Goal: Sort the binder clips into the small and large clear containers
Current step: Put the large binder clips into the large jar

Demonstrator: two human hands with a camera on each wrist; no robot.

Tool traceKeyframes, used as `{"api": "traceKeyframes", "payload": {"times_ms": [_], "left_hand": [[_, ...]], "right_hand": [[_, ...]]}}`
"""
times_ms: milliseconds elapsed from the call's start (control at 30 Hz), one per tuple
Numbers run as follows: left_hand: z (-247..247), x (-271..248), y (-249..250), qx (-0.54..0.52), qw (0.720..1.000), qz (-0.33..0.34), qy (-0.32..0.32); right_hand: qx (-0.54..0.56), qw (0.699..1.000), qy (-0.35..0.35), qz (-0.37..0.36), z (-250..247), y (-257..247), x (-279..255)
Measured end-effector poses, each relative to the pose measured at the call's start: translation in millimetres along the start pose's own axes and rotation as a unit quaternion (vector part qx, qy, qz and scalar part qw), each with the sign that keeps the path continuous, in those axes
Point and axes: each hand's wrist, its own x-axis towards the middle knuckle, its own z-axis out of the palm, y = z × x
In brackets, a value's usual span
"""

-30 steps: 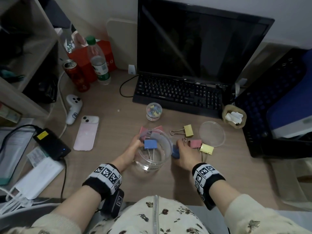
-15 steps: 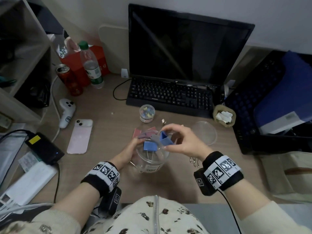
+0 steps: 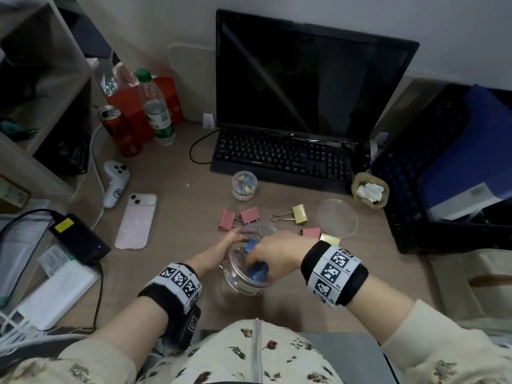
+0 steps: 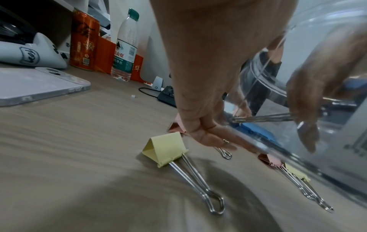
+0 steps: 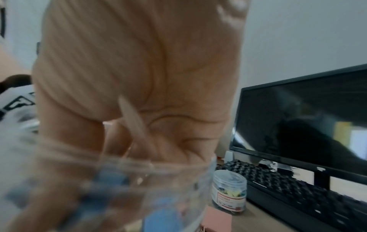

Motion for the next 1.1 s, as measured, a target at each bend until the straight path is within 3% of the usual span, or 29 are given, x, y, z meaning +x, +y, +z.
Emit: {"api": "traceKeyframes", "payload": {"times_ms": [267,433,500,600,733,800,867,967,1100], "left_hand": [[-2.5,-1.1,0.6,-0.002,0.999,0.046,0.004],[-3.6,6.9,-2.4,0.011,0.997,0.069,0.026],[-6.1,9.7,-4.0,0.006,0.997,0.068,0.039],[-11.9,15.0,-9.5,0.001,0.996,0.077,0.054],[-16.6,21.5,-15.6,-0.015,0.995,0.072,0.062],[-16.9,24.8,-18.6,-0.023,0.995,0.072,0.064],[-19.5,28.9,-24.0,-0.040,0.995,0.059,0.067],[-20.7,30.5,-22.6,-0.038,0.996,0.045,0.062],[-20.4,32.9,-20.1,-0.063,0.996,0.038,0.058]], "right_hand": [[-0.027,0.999,-0.045,-0.009,9.8,-2.9,7.5],[0.012,0.999,-0.035,0.035,-1.2,-3.1,-2.7],[0.014,0.998,0.026,0.055,-2.5,3.1,-6.8],[0.049,0.979,0.181,0.085,2.3,24.0,-11.1],[0.151,0.896,0.363,0.207,22.4,67.6,-13.6],[0.188,0.873,0.355,0.278,38.2,89.7,-12.3],[0.196,0.874,0.299,0.330,53.5,104.4,-10.0],[0.187,0.873,0.238,0.383,73.9,114.0,-4.1],[0.151,0.866,0.225,0.421,93.4,120.3,4.9]]}}
